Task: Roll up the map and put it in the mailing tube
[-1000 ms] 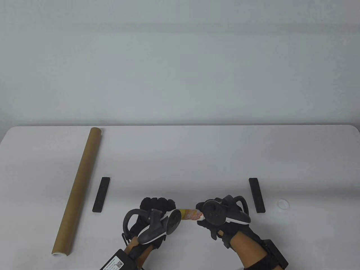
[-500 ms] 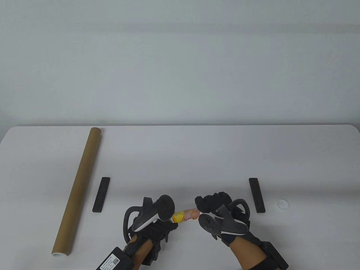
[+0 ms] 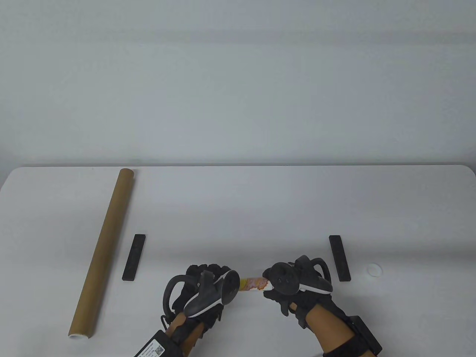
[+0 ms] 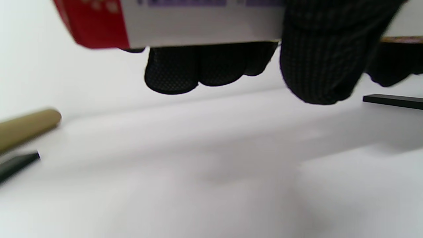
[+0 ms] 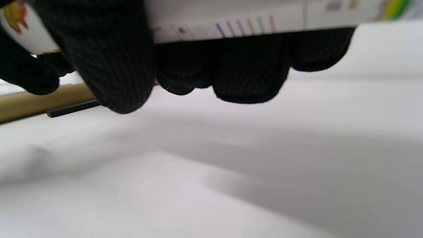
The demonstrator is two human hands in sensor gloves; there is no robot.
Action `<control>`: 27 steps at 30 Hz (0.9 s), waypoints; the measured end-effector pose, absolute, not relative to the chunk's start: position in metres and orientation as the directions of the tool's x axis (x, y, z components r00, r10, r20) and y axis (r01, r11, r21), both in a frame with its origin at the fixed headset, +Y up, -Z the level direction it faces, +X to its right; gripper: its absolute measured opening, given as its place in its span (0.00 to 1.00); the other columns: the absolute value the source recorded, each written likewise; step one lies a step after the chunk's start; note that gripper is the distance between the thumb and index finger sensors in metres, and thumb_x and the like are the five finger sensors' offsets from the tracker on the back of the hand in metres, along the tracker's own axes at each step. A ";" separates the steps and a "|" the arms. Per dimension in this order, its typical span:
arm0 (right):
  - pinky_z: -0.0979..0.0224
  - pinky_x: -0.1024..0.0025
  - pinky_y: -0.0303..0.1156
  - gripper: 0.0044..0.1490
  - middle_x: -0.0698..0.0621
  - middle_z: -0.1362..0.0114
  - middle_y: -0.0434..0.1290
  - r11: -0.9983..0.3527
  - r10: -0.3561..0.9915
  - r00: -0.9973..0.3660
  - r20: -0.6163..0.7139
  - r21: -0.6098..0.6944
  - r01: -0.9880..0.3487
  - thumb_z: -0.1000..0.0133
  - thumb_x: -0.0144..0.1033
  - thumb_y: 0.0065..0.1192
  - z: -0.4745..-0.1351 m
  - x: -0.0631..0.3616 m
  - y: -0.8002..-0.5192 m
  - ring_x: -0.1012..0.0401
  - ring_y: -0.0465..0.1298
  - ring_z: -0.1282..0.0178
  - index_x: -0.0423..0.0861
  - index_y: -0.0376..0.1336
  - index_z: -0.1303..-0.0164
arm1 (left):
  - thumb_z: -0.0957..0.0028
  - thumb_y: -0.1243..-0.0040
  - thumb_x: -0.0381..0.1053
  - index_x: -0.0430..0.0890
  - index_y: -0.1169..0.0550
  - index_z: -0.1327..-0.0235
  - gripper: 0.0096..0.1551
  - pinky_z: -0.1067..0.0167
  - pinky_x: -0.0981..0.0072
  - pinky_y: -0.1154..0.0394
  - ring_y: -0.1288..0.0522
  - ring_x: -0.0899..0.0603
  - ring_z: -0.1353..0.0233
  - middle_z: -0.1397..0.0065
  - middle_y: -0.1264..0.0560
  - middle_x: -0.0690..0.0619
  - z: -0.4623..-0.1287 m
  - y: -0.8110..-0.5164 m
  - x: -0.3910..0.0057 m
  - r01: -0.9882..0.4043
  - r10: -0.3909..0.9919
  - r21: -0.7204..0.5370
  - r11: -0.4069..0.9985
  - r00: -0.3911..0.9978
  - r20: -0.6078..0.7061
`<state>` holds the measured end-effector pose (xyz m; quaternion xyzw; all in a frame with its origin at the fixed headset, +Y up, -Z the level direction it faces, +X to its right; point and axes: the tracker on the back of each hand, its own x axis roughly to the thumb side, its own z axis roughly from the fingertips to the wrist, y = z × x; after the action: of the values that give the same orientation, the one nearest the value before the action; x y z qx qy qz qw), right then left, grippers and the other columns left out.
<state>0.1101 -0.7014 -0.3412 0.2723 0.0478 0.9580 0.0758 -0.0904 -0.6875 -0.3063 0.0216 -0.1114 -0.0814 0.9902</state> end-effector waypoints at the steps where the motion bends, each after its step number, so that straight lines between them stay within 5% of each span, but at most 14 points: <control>1: 0.40 0.43 0.75 0.33 0.49 0.50 0.81 -0.978 0.199 -0.837 0.509 0.158 -0.137 0.50 0.48 0.82 -0.343 0.111 -0.703 0.51 0.84 0.54 0.42 0.75 0.40 | 0.66 0.24 0.71 0.64 0.19 0.47 0.33 0.33 0.56 0.24 0.14 0.50 0.46 0.49 0.16 0.60 -0.306 -0.686 -0.089 0.167 -0.184 0.095 0.981 0.957 0.224; 9: 0.34 0.38 0.70 0.39 0.47 0.44 0.79 -0.992 0.126 -0.850 0.512 0.093 -0.090 0.50 0.50 0.81 -0.339 0.108 -0.700 0.47 0.82 0.47 0.40 0.72 0.33 | 0.66 0.23 0.70 0.64 0.17 0.56 0.26 0.36 0.58 0.23 0.14 0.51 0.54 0.56 0.16 0.60 -0.308 -0.687 -0.086 0.161 -0.175 0.082 0.984 0.957 0.230; 22: 0.32 0.34 0.66 0.51 0.39 0.29 0.73 -0.993 -0.112 -0.813 0.572 -0.099 0.067 0.48 0.49 0.79 -0.315 0.074 -0.690 0.39 0.78 0.34 0.39 0.60 0.20 | 0.66 0.23 0.70 0.63 0.17 0.55 0.26 0.37 0.58 0.22 0.14 0.51 0.54 0.56 0.16 0.60 -0.316 -0.692 -0.086 0.016 0.022 -0.168 0.986 0.975 0.220; 27: 0.38 0.44 0.75 0.43 0.50 0.47 0.81 -0.991 -0.110 -0.811 0.575 -0.126 0.046 0.51 0.48 0.82 -0.315 0.074 -0.690 0.51 0.85 0.50 0.40 0.69 0.29 | 0.66 0.22 0.70 0.63 0.16 0.55 0.26 0.37 0.58 0.22 0.14 0.51 0.54 0.57 0.15 0.60 -0.318 -0.693 -0.087 -0.021 0.071 -0.216 0.976 0.971 0.228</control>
<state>0.0737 -0.6904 -0.3153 0.3047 -0.0530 0.9501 -0.0410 -0.0874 -0.6926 -0.3175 -0.1067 -0.1182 0.0234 0.9870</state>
